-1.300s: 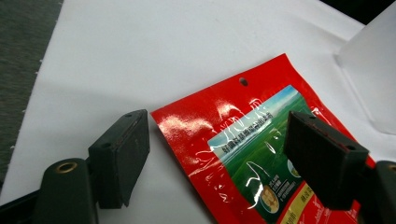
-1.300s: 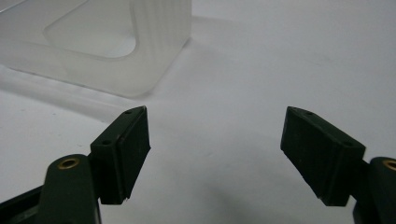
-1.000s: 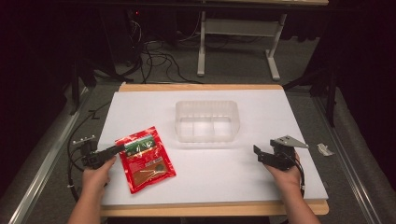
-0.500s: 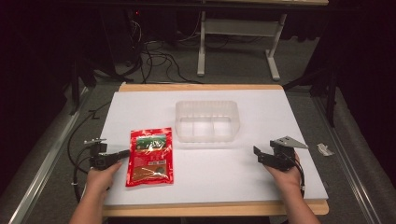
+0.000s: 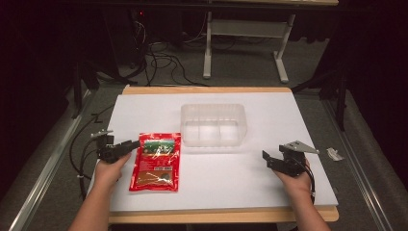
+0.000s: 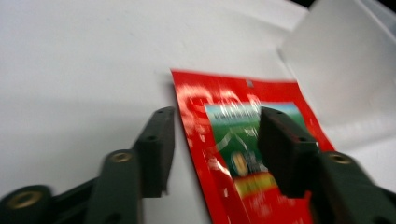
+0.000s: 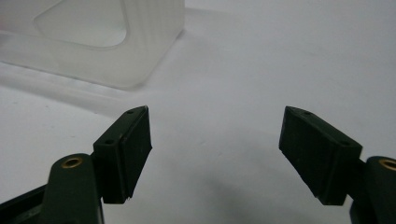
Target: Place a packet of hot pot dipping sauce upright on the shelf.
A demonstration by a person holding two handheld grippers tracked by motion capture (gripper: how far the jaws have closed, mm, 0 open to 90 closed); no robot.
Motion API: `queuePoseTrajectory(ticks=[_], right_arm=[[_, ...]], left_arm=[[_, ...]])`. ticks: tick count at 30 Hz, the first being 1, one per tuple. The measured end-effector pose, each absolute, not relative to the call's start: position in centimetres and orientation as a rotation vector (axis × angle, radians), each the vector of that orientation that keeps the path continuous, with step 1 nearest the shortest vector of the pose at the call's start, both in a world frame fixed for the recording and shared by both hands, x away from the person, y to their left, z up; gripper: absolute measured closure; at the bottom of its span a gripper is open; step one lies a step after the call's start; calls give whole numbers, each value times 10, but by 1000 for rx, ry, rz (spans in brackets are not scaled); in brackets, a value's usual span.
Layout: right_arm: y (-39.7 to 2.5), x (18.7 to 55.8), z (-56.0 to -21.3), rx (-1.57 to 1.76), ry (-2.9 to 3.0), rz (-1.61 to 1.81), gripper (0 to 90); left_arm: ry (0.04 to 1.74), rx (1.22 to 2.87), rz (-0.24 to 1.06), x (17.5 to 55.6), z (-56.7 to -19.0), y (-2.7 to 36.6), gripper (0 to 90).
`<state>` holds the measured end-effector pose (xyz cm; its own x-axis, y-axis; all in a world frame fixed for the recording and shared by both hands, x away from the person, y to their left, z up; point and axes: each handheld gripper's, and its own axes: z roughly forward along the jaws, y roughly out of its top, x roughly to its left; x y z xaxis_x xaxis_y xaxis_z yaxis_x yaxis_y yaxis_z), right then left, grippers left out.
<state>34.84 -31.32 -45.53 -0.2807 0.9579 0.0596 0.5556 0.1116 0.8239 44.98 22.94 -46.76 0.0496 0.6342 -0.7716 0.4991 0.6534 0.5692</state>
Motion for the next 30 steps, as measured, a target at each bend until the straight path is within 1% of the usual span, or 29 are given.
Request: queuePoseTrajectory(ticks=[1,2,3,4,5,6,9,10,11,12,14,15,19,25,27,30], right_arm=[[-313,348,-455,1467,1896,1055,257],[-313,348,-455,1469,1893,1055,257],[-312,348,-455,1465,1894,1055,258],[-312,348,-455,1465,1894,1055,258],[-311,349,-455,1462,1905,1049,258],[-311,349,-455,1462,1905,1049,258],[-312,350,-457,1469,1912,1047,258],[-312,350,-457,1469,1912,1047,258],[-312,351,-458,1479,1907,1052,259],[-313,351,-458,1470,1907,1054,259],[-313,351,-458,1472,1906,1054,259],[-313,351,-458,1478,1903,1056,260],[-312,351,-457,1468,1906,1053,260],[-311,350,-456,1464,1904,1055,261],[-312,350,-456,1468,1902,1061,261],[-312,350,-455,1459,1901,1072,262]], left_arm=[[1614,924,121,457,-468,230,456],[1624,911,89,466,-470,231,438],[1641,909,64,476,-473,229,431],[1641,909,64,476,-473,229,431],[1665,899,27,486,-477,229,434],[1665,899,27,486,-477,229,445],[1681,871,-43,494,-481,228,495],[1681,871,-43,494,-481,228,524],[1674,907,-51,493,-483,227,579],[1677,920,-44,492,-484,226,614],[1676,929,-48,491,-484,225,729],[1670,978,-62,489,-486,223,783],[1632,1024,-91,483,-484,216,894],[1569,1026,-43,472,-476,216,900],[1505,1013,-9,460,-465,219,900],[1456,1003,23,449,-456,221,900]])
